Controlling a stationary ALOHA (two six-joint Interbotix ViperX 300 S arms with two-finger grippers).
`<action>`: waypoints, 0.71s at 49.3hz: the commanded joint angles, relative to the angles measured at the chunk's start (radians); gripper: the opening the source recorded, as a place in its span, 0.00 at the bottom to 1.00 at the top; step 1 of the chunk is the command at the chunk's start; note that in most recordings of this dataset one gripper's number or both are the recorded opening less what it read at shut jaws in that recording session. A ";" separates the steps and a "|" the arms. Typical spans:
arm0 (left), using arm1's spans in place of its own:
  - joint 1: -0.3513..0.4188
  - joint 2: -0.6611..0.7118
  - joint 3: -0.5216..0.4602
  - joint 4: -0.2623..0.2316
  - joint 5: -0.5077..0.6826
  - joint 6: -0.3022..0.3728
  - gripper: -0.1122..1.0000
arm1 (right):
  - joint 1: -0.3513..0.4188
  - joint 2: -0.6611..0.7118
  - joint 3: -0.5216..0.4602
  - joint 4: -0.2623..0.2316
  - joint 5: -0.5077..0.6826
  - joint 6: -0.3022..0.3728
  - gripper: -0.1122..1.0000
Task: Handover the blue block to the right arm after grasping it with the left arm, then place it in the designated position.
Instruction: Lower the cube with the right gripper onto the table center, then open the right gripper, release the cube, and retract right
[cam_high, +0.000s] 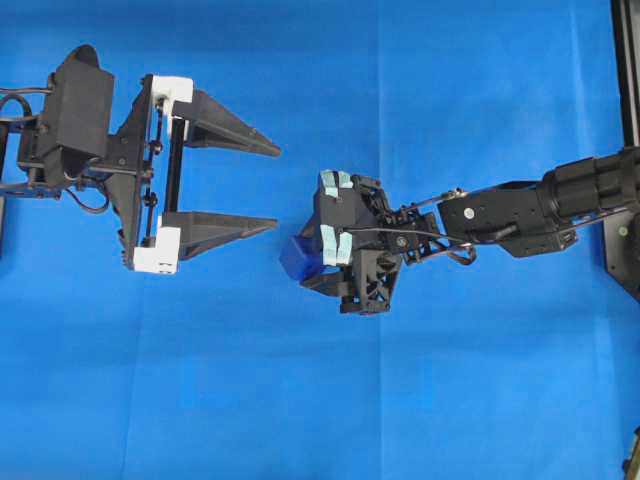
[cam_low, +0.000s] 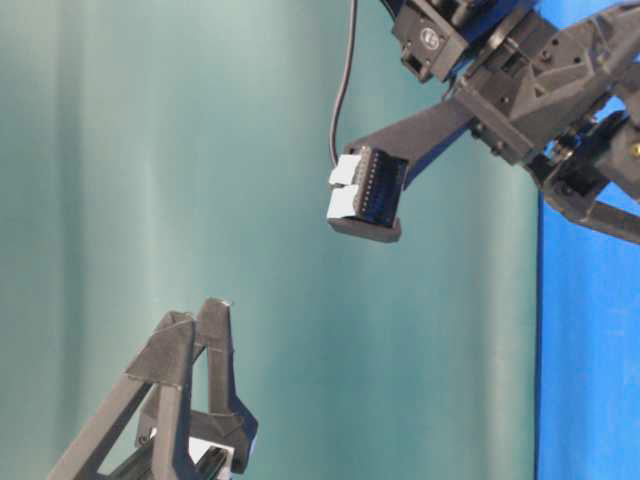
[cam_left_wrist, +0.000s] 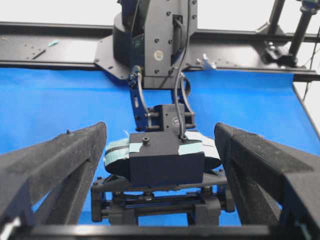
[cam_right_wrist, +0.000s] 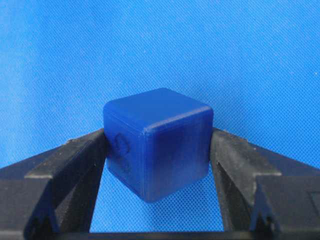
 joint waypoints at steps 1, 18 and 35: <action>0.002 -0.008 -0.014 -0.002 -0.005 0.000 0.94 | 0.002 -0.014 -0.021 0.006 -0.009 0.002 0.71; 0.000 -0.011 -0.011 -0.002 -0.005 0.002 0.94 | 0.000 -0.017 -0.021 0.020 -0.009 0.002 0.83; -0.005 -0.012 -0.009 -0.002 -0.005 0.005 0.94 | 0.015 -0.107 -0.021 0.020 0.037 0.000 0.85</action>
